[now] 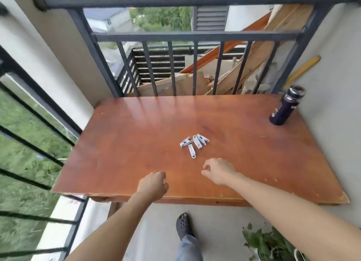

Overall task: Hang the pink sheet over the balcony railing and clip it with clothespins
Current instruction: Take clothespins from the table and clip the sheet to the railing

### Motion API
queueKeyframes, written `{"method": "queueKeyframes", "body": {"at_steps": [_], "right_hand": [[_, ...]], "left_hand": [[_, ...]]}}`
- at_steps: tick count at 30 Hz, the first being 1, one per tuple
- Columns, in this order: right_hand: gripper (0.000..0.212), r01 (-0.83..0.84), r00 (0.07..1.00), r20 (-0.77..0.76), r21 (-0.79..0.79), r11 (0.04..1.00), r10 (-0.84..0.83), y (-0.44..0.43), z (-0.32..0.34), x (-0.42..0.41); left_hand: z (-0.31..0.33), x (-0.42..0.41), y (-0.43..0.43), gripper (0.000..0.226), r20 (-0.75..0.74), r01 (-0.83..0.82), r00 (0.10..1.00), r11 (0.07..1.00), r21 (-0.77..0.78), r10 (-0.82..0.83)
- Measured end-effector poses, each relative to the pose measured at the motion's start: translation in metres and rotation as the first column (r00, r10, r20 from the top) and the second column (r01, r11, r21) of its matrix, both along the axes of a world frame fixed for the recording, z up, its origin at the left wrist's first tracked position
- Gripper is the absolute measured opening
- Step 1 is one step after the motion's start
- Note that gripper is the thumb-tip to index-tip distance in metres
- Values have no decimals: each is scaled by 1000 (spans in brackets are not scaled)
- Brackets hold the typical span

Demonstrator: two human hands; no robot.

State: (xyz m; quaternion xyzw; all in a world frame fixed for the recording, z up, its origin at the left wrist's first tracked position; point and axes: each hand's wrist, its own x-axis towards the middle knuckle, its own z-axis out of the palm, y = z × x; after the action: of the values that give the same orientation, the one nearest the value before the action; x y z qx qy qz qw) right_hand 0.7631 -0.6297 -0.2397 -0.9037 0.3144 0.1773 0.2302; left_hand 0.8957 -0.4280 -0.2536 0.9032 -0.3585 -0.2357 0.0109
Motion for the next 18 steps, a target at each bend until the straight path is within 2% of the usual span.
{"method": "queueKeyframes", "body": {"at_steps": [3,8,14,18], "right_hand": [[29,63,997,-42,24,998,-62,-26,-32,57],[37,177,981,-70,-51,983,-180,-49,-76,117],[35,220,968,-126,15,975,-217,-58,-108,128],[27,272,959,-114,98,957,-261,-66,-106,113]], "left_hand": [[-24,58,-34,34,-42,8,999,1000,23,-7],[-54,118,-92,33,-62,75,995,996,41,-72],[-89,145,-143,31,-122,109,987,993,33,-104],[-98,143,-171,29,-136,122,983,992,-34,-125]]}}
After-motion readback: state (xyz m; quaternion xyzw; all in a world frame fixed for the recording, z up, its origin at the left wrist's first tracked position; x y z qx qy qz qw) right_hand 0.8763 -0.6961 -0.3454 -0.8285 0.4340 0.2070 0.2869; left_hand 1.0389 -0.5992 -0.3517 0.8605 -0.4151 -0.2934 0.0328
